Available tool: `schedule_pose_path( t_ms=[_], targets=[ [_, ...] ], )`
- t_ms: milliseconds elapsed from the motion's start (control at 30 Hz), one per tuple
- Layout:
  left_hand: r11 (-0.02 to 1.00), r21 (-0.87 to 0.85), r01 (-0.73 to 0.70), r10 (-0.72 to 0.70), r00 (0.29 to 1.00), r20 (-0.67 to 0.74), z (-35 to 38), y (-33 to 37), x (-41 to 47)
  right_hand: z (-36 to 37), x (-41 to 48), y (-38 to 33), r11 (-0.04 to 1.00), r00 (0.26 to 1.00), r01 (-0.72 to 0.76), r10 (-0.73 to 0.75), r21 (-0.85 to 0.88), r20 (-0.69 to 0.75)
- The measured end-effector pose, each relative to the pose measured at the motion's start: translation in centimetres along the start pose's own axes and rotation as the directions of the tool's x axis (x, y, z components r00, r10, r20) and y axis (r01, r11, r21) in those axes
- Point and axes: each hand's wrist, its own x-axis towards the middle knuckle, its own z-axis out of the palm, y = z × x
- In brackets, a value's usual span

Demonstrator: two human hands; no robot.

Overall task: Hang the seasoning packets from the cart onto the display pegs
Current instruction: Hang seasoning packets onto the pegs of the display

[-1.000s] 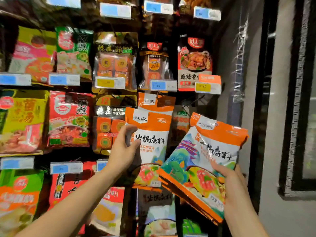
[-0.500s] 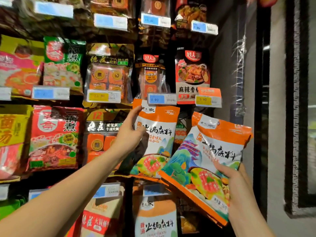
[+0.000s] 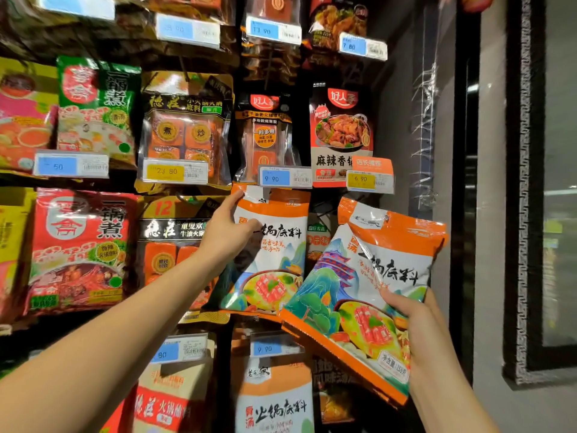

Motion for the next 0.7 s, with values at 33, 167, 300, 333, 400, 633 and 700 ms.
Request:
schedule_pose_path(
  t_ms=[33, 167, 300, 333, 400, 633, 700],
  targets=[
    [1.000, 0.011, 0.001, -0.001, 1.000, 0.010, 0.0, 0.0, 0.1, 0.0, 0.0, 0.0, 1.000, 1.000, -0.001, 0.001, -0.003, -0.002],
    [1.000, -0.010, -0.007, 0.007, 0.999, 0.038, 0.2, 0.1, 0.1, -0.2, -0.1, 0.0, 1.000, 1.000, -0.001, 0.001, -0.016, -0.008],
    [0.999, 0.031, -0.016, 0.015, 1.000, 0.010, 0.2, 0.3, 0.2, -0.5, -0.1, 0.0, 1.000, 1.000, 0.004, -0.004, -0.018, -0.014],
    [0.999, 0.042, -0.016, 0.016, 1.000, -0.007, 0.2, 0.4, 0.3, -0.5, -0.1, 0.1, 1.000, 1.000, 0.002, -0.002, -0.018, -0.016],
    [0.998, 0.064, -0.006, 0.008, 0.999, -0.033, 0.3, 0.6, 0.3, -0.4, 0.0, 0.1, 1.000, 1.000, -0.003, 0.002, -0.020, -0.016],
    [0.980, 0.197, 0.030, -0.015, 0.997, -0.079, 0.6, 1.1, 1.3, -0.8, -0.1, -0.1, 1.000, 1.000, -0.006, 0.006, -0.025, -0.024],
    [0.976, 0.216, 0.018, 0.000, 0.996, -0.086, 0.6, 1.1, 1.6, -0.8, -0.1, -0.1, 0.999, 1.000, -0.004, 0.003, -0.033, -0.028]
  ],
)
